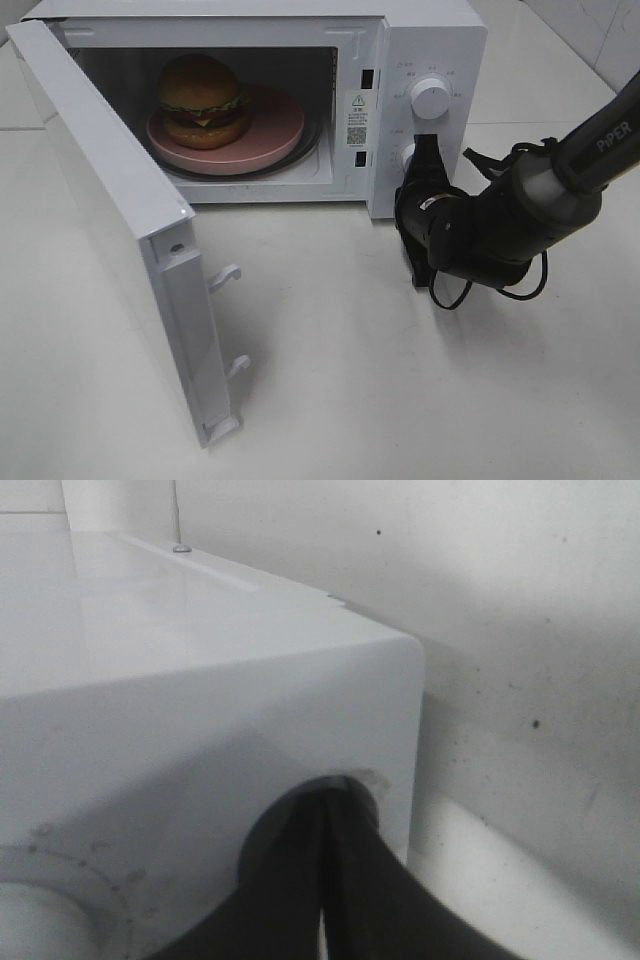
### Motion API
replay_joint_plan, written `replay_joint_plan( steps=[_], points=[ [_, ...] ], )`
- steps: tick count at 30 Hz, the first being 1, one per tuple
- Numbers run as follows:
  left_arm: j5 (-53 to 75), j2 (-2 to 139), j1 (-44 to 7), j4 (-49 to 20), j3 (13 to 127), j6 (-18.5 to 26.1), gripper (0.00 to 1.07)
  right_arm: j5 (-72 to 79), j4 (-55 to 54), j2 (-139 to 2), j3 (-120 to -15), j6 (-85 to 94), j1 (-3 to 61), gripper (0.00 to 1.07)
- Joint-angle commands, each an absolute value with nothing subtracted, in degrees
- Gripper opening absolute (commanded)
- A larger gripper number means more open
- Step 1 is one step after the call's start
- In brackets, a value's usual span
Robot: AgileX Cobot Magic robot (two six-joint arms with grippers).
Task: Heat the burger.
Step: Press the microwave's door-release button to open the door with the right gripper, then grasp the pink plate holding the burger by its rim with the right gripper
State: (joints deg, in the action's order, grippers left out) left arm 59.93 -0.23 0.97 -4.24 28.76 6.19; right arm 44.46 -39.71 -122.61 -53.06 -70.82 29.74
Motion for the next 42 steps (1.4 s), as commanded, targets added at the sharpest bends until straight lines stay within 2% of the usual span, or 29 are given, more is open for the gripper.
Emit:
replay_joint_plan(
  steps=[1,19,30,42],
  points=[
    [59.47,-1.49,1.09,-4.64,28.65,6.13,1.04,48.59,-35.47,-120.61,-53.23,-72.36,28.88,0.01],
    [59.47,-1.49,1.09,-4.64,28.65,6.13,1.04,43.66,-36.15,-115.05,-44.81,-70.59,30.83,0.01],
    [59.47,-1.49,1.09,-4.64,28.65,6.13,1.04,32.03,-36.15,-102.67,-38.10,-55.86,30.83,0.01],
    [59.47,-1.49,1.09,-4.64,28.65,6.13,1.04,14.78,-31.28,-94.88,-37.87,-36.50,30.77,0.01]
  ],
)
